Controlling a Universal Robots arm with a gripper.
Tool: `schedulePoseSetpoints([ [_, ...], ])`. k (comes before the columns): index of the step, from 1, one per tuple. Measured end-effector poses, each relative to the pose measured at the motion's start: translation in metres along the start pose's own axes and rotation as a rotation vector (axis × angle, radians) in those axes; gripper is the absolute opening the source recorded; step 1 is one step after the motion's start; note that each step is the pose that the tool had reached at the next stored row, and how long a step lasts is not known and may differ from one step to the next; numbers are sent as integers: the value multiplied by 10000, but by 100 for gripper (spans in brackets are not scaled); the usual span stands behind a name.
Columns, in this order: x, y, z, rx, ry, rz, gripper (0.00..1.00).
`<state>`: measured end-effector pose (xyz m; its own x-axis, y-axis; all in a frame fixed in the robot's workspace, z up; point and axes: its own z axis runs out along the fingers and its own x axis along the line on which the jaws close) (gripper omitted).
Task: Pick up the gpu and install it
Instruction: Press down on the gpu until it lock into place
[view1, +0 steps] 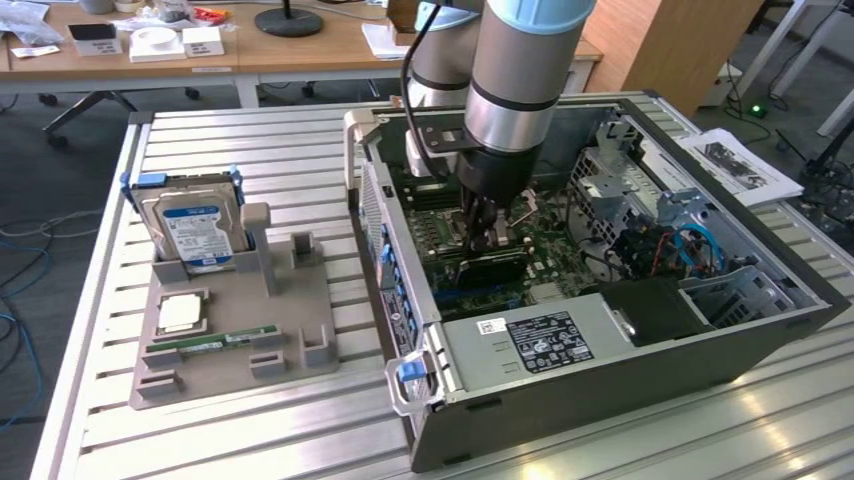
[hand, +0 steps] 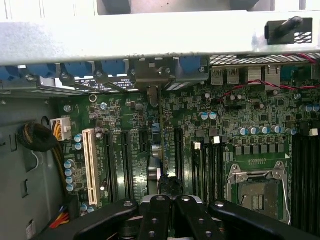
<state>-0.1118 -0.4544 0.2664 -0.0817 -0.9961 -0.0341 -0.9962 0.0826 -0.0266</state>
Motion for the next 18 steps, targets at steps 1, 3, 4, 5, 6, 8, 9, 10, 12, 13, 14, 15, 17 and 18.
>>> schedulePoseSetpoints([
  [1,0,0,0,-1,1,1,11],
  [3,0,1,5,0,2,1,11],
  [4,1,2,10,-1,7,0,11],
  [5,1,4,12,-3,7,0,11],
  [6,1,4,12,-4,6,0,11],
  [8,1,4,15,-1,1,0,11],
  [9,1,4,16,0,0,0,11],
  [10,1,5,22,0,2,0,11],
  [12,2,7,26,-3,4,1,11],
  [13,2,7,27,-1,2,0,11],
  [14,1,8,32,3,-9,0,11],
  [15,1,8,32,1,-6,1,11],
  [17,2,9,35,0,0,0,11],
  [18,2,9,35,-1,1,0,11],
])
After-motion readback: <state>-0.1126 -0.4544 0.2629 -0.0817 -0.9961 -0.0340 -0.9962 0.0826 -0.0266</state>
